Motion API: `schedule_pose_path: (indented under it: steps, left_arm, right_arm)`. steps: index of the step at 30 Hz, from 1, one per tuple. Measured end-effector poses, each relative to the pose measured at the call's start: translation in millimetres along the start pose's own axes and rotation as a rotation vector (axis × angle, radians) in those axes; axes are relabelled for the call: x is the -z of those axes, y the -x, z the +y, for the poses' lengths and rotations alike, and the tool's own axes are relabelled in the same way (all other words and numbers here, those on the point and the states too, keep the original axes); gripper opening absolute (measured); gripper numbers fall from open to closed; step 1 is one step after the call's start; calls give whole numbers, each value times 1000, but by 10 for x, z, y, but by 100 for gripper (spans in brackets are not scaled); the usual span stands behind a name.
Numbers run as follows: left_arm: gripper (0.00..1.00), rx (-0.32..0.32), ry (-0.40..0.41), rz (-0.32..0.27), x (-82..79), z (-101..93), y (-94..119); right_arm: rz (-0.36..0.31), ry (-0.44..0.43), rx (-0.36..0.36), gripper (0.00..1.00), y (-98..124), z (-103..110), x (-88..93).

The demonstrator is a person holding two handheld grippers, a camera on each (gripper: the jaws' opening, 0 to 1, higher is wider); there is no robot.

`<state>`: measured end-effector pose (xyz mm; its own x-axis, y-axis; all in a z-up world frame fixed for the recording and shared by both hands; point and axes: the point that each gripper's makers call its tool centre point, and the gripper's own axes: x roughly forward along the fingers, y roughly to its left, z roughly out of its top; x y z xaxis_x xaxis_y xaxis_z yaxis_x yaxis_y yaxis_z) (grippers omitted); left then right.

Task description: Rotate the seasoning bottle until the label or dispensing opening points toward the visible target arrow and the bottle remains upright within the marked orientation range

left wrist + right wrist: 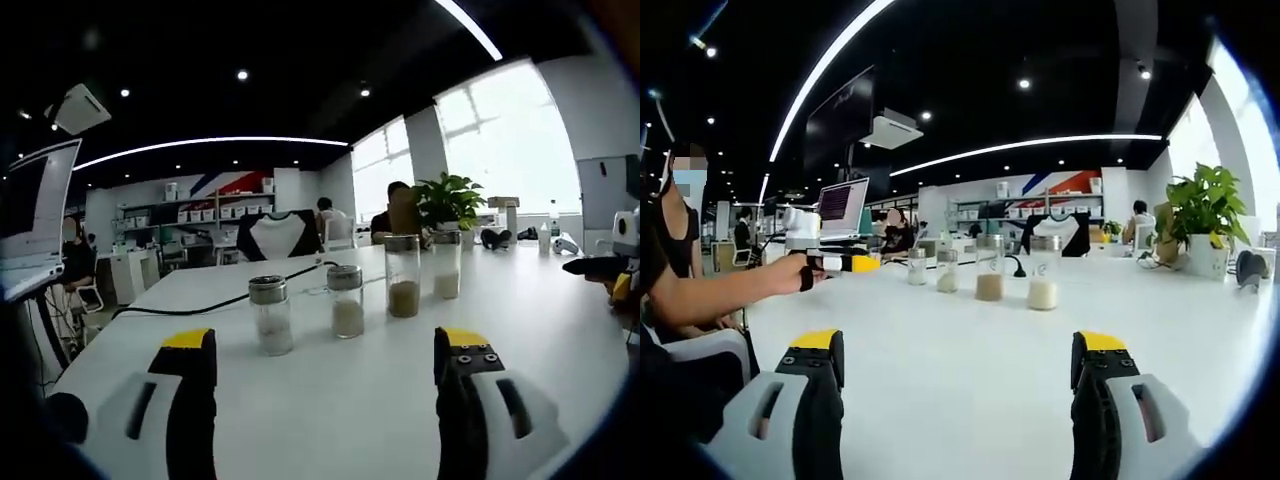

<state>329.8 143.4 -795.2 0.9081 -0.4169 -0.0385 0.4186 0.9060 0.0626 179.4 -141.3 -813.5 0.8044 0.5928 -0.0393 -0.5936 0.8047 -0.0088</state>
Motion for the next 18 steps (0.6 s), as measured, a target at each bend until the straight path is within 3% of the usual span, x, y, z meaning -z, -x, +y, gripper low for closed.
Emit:
schedule_pose_path:
  steps: [12, 15, 18]
  left_arm:
    - [99, -21, 40, -13, 35, 118, -85]
    - [97, -44, 39, -84, -96, 154, -35]
    - [85, -36, 60, -62, -88, 147, -9]
  right_arm:
    - [-6, 0, 4, 94, 31, -43, -14]
    - [-6, -3, 1, 94, 25, -39, -10]
    - [-7, -1, 0, 94, 23, -40, -15]
